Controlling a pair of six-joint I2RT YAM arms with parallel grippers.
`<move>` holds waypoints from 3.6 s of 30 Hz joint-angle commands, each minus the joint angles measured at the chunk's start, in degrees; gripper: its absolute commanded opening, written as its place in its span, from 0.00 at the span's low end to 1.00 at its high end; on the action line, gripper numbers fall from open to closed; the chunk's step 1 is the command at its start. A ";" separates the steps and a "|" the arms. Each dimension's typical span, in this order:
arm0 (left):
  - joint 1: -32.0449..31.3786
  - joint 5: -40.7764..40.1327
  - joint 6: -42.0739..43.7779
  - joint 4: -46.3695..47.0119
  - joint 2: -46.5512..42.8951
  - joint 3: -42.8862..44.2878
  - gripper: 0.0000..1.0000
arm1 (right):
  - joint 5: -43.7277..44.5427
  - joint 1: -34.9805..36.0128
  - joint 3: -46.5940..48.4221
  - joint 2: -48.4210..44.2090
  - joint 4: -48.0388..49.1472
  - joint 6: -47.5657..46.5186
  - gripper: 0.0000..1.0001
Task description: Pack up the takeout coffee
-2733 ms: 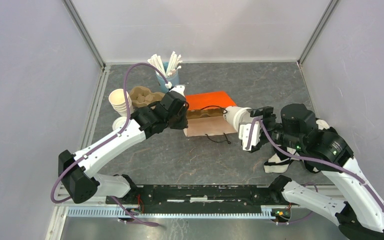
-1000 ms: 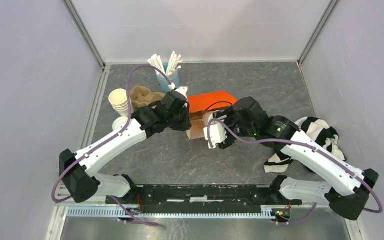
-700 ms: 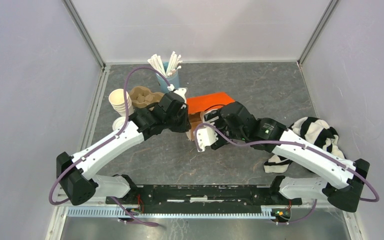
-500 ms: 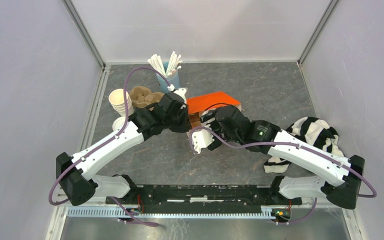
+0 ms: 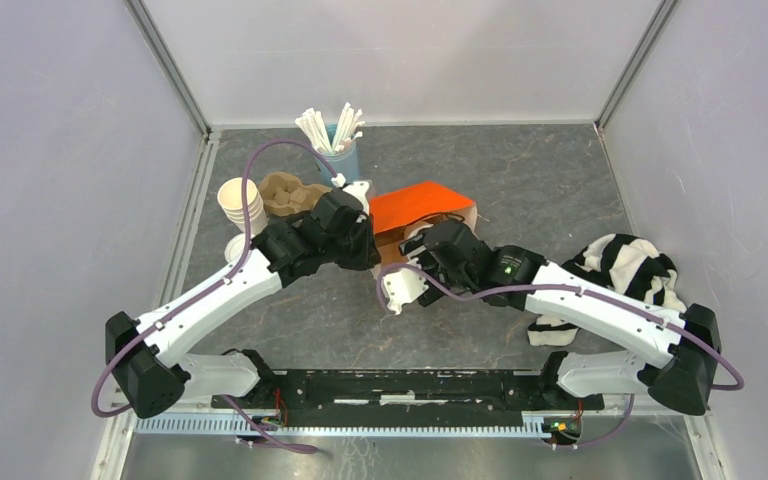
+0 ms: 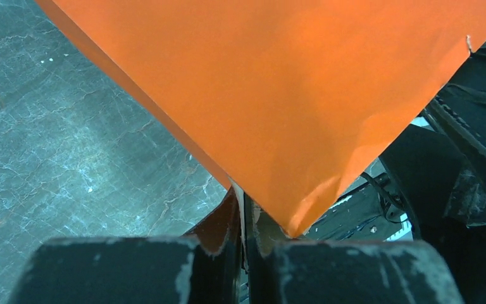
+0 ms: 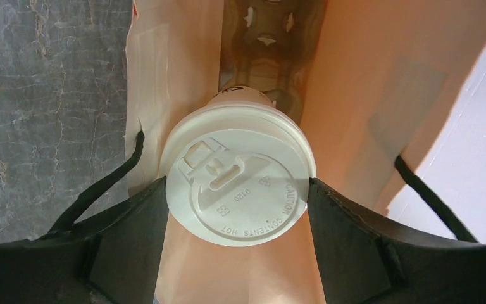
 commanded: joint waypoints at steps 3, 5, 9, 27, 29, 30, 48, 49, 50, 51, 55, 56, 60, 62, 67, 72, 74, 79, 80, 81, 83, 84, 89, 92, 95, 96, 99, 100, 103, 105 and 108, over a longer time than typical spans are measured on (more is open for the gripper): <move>-0.21 1.65 1.34 2.20 -2.27 -0.41 0.09 | -2.80 -3.12 0.36 -1.06 2.87 -1.90 0.27; -0.21 2.06 1.71 2.18 -2.30 -0.43 0.09 | -3.90 -4.12 2.33 0.00 2.09 -2.60 0.27; -0.21 2.70 2.05 2.02 -2.47 -0.85 0.09 | -6.17 -4.66 4.84 1.80 0.92 -3.32 0.26; -0.21 4.30 3.76 2.10 -3.35 -1.40 0.07 | -9.97 -8.89 -0.30 4.10 7.53 -6.24 0.26; -0.21 4.29 3.77 2.11 -3.50 -1.48 0.07 | -11.56 -9.06 -0.77 3.73 7.81 -5.76 0.26; -0.21 4.36 3.69 2.18 -3.57 -1.49 0.07 | -11.83 -9.14 -1.18 3.71 7.77 -5.74 0.26; -0.21 4.49 3.44 2.64 -3.66 -2.28 0.06 | -13.82 -13.74 -0.23 7.22 11.36 -6.81 0.26; -0.21 4.50 3.27 2.72 -3.57 -2.35 0.06 | -13.87 -13.79 -0.77 7.50 12.03 -6.73 0.26; -0.21 4.40 3.18 2.77 -3.53 -2.36 0.06 | -14.10 -13.73 -1.18 7.66 12.47 -6.56 0.26; -0.21 4.37 3.09 2.81 -3.48 -2.44 0.06 | -14.51 -13.71 -1.43 7.68 12.95 -6.22 0.26; -0.21 4.31 3.02 2.81 -3.36 -2.45 0.06 | -14.53 -13.75 -2.01 7.12 14.57 -4.74 0.26; -0.21 4.36 3.06 2.79 -3.28 -2.41 0.06 | -13.95 -13.73 -2.37 6.87 15.34 -4.49 0.26; -0.21 4.54 2.98 2.80 -3.09 -2.20 0.06 | -12.05 -14.14 -3.73 6.94 17.34 -5.21 0.26; -0.21 4.65 2.90 2.82 -2.98 -2.11 0.06 | -12.26 -14.47 -3.74 7.68 17.49 -5.12 0.26; -0.21 4.80 2.89 2.61 -2.76 -1.80 0.06 | -11.41 -15.04 -4.17 8.39 19.78 -4.59 0.25; -0.21 4.92 2.89 2.27 -2.77 -1.41 0.06 | -12.26 -15.36 -4.30 8.85 20.55 -4.14 0.25; -0.21 4.93 2.97 2.17 -2.74 -1.32 0.06 | -12.37 -15.29 -4.18 9.43 20.66 -3.99 0.25; -0.21 4.87 3.13 1.81 -2.90 -1.39 0.06 | -13.60 -15.30 -3.82 10.21 21.09 -3.41 0.25; -0.21 4.88 3.17 1.84 -2.91 -1.40 0.06 | -13.66 -15.30 -3.62 10.58 20.85 -3.36 0.25; -0.21 4.87 3.15 1.84 -2.96 -1.40 0.06 | -13.90 -15.32 -3.48 10.87 20.48 -3.42 0.25; -0.21 4.83 3.15 1.78 -3.09 -1.40 0.06 | -13.92 -15.40 -3.80 11.14 20.95 -3.28 0.26; -0.21 4.77 3.15 1.66 -3.09 -1.39 0.06 | -14.01 -15.37 -3.97 11.15 21.47 -3.06 0.25; -0.21 4.83 3.15 1.61 -2.88 -1.32 0.06 | -15.35 -15.50 -3.99 12.00 23.04 -2.06 0.25; -0.21 5.06 3.24 1.59 -2.62 -1.06 0.06 | -14.99 -15.56 -4.83 12.03 25.74 -1.07 0.26; -0.21 5.52 3.15 1.53 -2.29 -0.76 0.06 | -14.86 -15.66 -4.00 13.00 25.18 -0.98 0.26; -0.21 5.85 3.09 1.45 -2.11 -0.52 0.06 | -14.97 -15.66 -3.53 13.39 24.42 -1.04 0.26; -0.17 6.85 2.40 1.06 -1.67 0.29 0.06 | -14.90 -15.66 -3.76 12.90 24.40 -0.76 0.26; -0.14 7.36 2.04 1.00 -1.61 0.41 0.06 | -15.02 -15.62 -3.88 12.54 24.36 -0.43 0.26; -0.12 9.07 0.84 0.98 -1.69 0.82 0.06 | -15.59 -15.67 -3.82 11.71 23.13 0.63 0.27; -0.12 10.13 0.18 0.96 -1.60 1.12 0.06 | -15.55 -15.66 -4.30 10.80 23.09 1.71 0.27; -0.12 11.54 -0.50 0.76 -1.59 1.71 0.06 | -16.08 -15.66 -6.15 9.33 23.84 2.71 0.28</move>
